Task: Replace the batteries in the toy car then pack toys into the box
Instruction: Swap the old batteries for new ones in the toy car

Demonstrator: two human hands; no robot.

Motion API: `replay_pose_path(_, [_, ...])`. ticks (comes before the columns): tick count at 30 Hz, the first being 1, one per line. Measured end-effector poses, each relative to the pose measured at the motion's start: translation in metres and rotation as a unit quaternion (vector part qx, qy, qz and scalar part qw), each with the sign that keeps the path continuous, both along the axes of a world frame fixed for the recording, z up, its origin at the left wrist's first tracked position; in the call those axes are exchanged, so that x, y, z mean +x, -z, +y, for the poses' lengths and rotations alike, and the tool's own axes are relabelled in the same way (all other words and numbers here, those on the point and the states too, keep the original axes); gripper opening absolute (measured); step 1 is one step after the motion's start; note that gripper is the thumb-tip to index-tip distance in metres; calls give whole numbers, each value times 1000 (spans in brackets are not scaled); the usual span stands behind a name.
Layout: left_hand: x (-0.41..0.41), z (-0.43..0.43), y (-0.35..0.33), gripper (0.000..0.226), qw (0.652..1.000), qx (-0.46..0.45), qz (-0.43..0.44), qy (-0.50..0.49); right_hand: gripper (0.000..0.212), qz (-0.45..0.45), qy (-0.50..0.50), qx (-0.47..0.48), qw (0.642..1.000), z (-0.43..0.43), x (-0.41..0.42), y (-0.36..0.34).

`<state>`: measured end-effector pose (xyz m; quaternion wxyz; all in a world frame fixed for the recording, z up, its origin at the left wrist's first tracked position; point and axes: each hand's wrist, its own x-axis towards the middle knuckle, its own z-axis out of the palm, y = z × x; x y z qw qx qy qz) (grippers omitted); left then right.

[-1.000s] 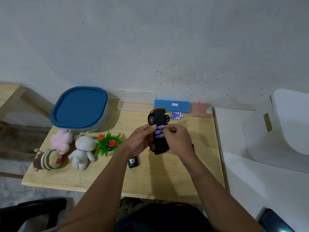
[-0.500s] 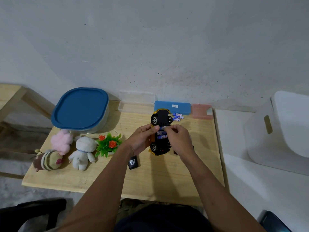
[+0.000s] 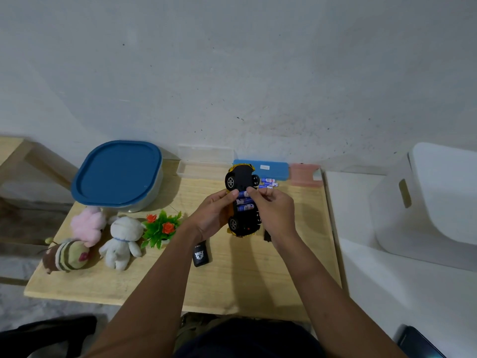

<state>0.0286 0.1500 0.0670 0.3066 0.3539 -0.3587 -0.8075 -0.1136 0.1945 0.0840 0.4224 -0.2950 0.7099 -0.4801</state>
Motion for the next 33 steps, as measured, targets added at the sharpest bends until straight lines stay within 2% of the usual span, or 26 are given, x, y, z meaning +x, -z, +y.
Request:
replay_pose_path(4, [0,0,-3,48,1000,4,20,-10,35,-104,27,-28,994,2,3,-9])
replay_pose_path(7, [1,0,-7,49,999,23,15,-28,27,-162,48,-70,983,3,-1,-15])
replay_pose_path(11, [5,1,-8,48,998,45,11,-44,32,-291,54,-120,948,-1,-11,-21])
replay_pose_path(14, [6,4,-10,45,996,66,14,-57,22,-368,47,-124,921,-2,-16,-27])
replay_pose_path(17, [8,6,-8,38,994,79,25,-65,17,-394,24,-94,914,-2,-17,-31])
replay_pose_path(19, [9,7,-9,37,994,80,26,-64,25,-337,-14,-51,940,-1,-16,-31])
replay_pose_path(21, [10,7,-10,40,996,73,23,-46,26,-152,-103,-11,983,2,-15,-32])
replay_pose_path(22, [10,7,-10,41,997,71,19,-38,23,-39,-157,-5,987,4,-13,-31])
replay_pose_path(24, [11,8,-12,40,998,62,16,-21,15,155,-242,-8,958,6,-10,-31])
replay_pose_path(26, [11,9,-13,41,999,50,11,-8,18,273,-288,-3,918,6,-7,-32])
replay_pose_path(29, [11,10,-14,45,1000,29,5,-3,27,339,-301,6,892,1,-6,-34])
replay_pose_path(33, [15,9,-7,52,1000,8,2,-4,29,353,-311,10,882,-5,-4,-34])
